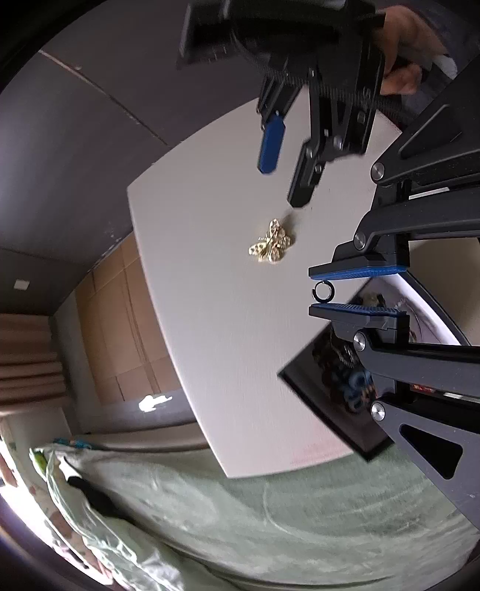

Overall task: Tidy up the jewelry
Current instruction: 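Drop the silver ring into the box with the left tool while the right tool grasps the gold butterfly pendant, then carry the butterfly pendant over the box with the right tool and release it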

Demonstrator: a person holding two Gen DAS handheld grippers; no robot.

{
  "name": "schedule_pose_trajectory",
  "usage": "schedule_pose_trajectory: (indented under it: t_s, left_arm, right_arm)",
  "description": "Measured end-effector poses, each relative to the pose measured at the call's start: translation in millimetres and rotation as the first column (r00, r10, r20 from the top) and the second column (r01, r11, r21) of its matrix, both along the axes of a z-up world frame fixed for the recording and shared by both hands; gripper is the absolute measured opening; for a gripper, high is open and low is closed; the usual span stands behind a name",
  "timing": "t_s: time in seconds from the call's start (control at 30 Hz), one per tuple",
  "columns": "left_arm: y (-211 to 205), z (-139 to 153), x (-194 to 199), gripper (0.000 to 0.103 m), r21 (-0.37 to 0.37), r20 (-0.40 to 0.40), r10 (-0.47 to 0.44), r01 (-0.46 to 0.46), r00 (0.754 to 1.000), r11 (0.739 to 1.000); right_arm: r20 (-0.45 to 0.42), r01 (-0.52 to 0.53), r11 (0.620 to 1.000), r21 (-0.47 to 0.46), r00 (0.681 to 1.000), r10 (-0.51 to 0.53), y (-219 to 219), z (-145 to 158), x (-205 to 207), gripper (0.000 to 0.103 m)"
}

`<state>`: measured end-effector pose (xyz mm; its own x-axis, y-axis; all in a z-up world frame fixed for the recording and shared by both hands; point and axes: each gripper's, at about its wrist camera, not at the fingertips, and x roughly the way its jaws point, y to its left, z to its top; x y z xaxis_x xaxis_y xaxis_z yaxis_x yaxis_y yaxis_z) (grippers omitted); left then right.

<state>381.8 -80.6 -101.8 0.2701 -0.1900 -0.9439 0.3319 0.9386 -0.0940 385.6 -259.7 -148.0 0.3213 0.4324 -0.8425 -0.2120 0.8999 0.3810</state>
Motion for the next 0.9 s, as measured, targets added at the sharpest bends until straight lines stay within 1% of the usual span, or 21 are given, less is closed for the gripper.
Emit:
schedule_pose_trajectory:
  t_s: [0.07,0.1,0.17,0.3,0.33,0.4,0.57,0.6,0.63,0.67,0.7,0.83,0.9]
  left_arm:
    - [8.0,4.9,-3.5,0.013,-0.001,0.011,0.011,-0.011,1.0,1.0]
    - [11.4,6.4,2.9,0.013,-0.002,0.013,0.015,-0.015,1.0,1.0]
    - [18.8,10.5,2.0,0.013,-0.001,0.021,0.03,-0.03,0.999,1.0]
    - [32.1,18.2,-5.7,0.013,-0.003,0.029,0.054,-0.054,0.998,0.999]
    - [33.2,20.3,-10.4,0.013,-0.003,0.029,0.059,-0.058,0.998,0.998]
    - [40.4,20.5,-11.8,0.013,-0.004,0.027,0.069,-0.069,0.997,0.998]
    - [55.5,16.2,-16.9,0.013,-0.018,0.015,0.099,-0.099,0.995,0.995]
    - [57.3,14.9,-16.4,0.013,-0.019,0.012,0.103,-0.102,0.995,0.995]
    - [58.7,12.3,-17.8,0.013,-0.021,0.007,0.107,-0.107,0.994,0.994]
    - [60.7,9.8,-17.5,0.013,-0.025,0.001,0.11,-0.11,0.994,0.994]
    - [62.2,8.0,-17.8,0.013,-0.028,-0.003,0.112,-0.112,0.994,0.993]
    - [64.8,1.4,-20.8,0.013,-0.053,-0.029,0.111,-0.113,0.993,0.992]
    - [63.3,0.9,-22.4,0.014,-0.061,-0.032,0.1,-0.102,0.994,0.993]
  right_arm:
    - [-0.009,-0.021,1.0,-0.011,1.0,0.021,6.9,-3.1,3.5,0.06]
    - [-0.013,-0.036,0.999,-0.02,0.999,0.035,11.8,-5.0,5.4,0.059]
    - [-0.013,-0.056,0.998,-0.037,0.998,0.056,18.1,-7.2,8.7,0.058]
    - [-0.022,-0.086,0.993,-0.077,0.996,0.084,30.4,-13.6,20.4,0.058]
    - [-0.025,-0.095,0.991,-0.091,0.995,0.094,33.6,-16.1,23.6,0.055]
    - [-0.027,-0.112,0.988,-0.107,0.994,0.109,38.7,-18.7,27.8,0.052]
    - [-0.01,-0.135,0.978,-0.157,0.991,0.135,46.7,-16.7,32.1,0.049]
    - [-0.011,-0.138,0.976,-0.169,0.99,0.138,48.3,-16.5,32.6,0.045]
    - [-0.014,-0.14,0.974,-0.179,0.99,0.14,49.6,-16.3,33.1,0.036]
    - [-0.02,-0.142,0.973,-0.183,0.99,0.141,51.0,-16.4,33.7,0.03]
    - [-0.027,-0.146,0.972,-0.181,0.989,0.144,51.8,-17.0,34.6,0.02]
    - [-0.038,-0.151,0.973,-0.176,0.988,0.147,54.9,-17.2,32.1,0.017]
    - [-0.045,-0.133,0.98,-0.149,0.991,0.127,50.2,-15.0,31.3,0.014]
